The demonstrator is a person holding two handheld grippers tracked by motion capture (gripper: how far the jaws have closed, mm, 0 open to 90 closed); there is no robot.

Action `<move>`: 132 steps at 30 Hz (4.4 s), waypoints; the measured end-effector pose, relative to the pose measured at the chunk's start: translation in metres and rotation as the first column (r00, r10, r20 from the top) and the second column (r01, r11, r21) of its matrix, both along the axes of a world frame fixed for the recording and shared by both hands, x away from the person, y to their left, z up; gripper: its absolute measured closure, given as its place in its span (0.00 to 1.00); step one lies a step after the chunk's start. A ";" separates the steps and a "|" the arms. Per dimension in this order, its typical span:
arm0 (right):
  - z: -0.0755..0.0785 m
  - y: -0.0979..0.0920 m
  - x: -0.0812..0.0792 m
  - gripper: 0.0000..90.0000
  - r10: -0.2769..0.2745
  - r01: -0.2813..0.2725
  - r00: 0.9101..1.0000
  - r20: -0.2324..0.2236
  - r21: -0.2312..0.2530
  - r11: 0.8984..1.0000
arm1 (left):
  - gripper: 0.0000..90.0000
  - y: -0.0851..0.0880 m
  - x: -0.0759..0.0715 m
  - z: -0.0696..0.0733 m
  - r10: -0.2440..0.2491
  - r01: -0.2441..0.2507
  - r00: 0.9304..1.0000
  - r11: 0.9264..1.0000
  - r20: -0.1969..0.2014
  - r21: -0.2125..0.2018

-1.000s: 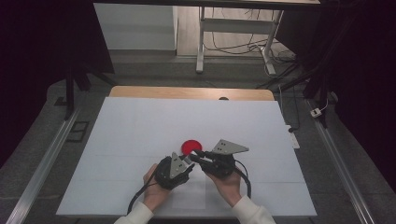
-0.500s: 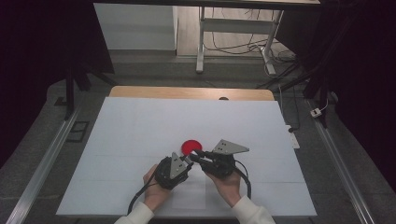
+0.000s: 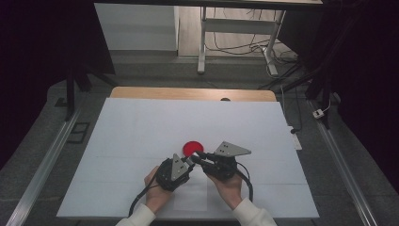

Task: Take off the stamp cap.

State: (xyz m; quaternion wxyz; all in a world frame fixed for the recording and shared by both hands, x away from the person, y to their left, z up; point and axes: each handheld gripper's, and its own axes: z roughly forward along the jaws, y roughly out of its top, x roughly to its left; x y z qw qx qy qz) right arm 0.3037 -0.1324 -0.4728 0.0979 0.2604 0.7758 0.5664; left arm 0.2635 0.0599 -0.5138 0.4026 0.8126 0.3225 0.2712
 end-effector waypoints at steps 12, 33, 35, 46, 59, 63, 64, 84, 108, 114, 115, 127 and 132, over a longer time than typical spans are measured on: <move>0.000 0.001 0.000 0.83 -0.002 0.002 1.000 -0.003 -0.025 1.000 | 0.73 -0.002 0.000 -0.004 -0.008 0.008 1.000 1.000 0.009 0.024; 0.001 -0.001 0.000 0.83 -0.008 0.008 1.000 0.004 -0.024 1.000 | 0.73 0.001 0.002 -0.003 -0.020 0.020 1.000 0.999 -0.017 -0.027; 0.001 -0.001 0.000 0.83 -0.008 0.008 1.000 0.004 -0.025 1.000 | 0.73 0.001 0.002 -0.003 -0.021 0.021 1.000 0.999 -0.015 -0.024; 0.000 0.000 0.000 0.83 -0.005 0.005 1.000 0.002 -0.043 0.999 | 0.73 -0.002 0.000 -0.005 -0.015 0.012 0.999 0.998 0.031 0.068; 0.001 0.000 -0.001 0.83 -0.011 0.011 1.000 0.005 -0.031 0.999 | 0.73 0.002 0.003 -0.004 -0.026 0.025 0.999 0.999 -0.024 -0.029; 0.001 -0.001 -0.001 0.83 -0.011 0.011 1.000 0.005 -0.030 0.999 | 0.73 0.001 0.002 -0.004 -0.023 0.023 1.000 0.999 -0.017 -0.023; 0.001 -0.001 -0.001 0.83 -0.011 0.011 1.000 0.005 -0.031 0.999 | 0.73 0.001 0.003 -0.005 -0.025 0.024 1.000 0.999 -0.019 -0.021; -0.001 0.001 -0.001 0.83 -0.008 0.009 1.000 0.012 -0.055 0.998 | 0.73 -0.001 0.002 -0.005 -0.017 0.016 1.000 0.998 0.006 0.065; 0.009 -0.015 0.003 0.83 -0.043 0.044 0.998 0.034 -0.010 0.999 | 0.73 0.014 0.009 -0.010 0.030 -0.030 0.998 1.000 -0.056 0.003; 0.009 -0.015 0.004 0.83 -0.042 0.043 0.999 0.030 -0.011 0.999 | 0.73 0.019 0.010 -0.008 0.039 -0.040 0.998 0.999 -0.055 -0.014; 0.009 -0.015 0.004 0.83 -0.042 0.042 0.999 0.029 -0.011 0.999 | 0.73 0.019 0.010 -0.008 0.042 -0.043 0.998 0.999 -0.055 -0.014; 0.009 -0.016 0.004 0.83 -0.037 0.038 0.999 0.032 -0.010 0.999 | 0.73 0.029 0.009 -0.004 0.053 -0.056 0.997 0.997 -0.052 -0.044; 0.010 -0.016 0.004 0.83 -0.036 0.037 0.999 0.035 -0.012 0.999 | 0.73 0.033 0.007 -0.003 0.056 -0.058 0.997 0.997 -0.056 -0.044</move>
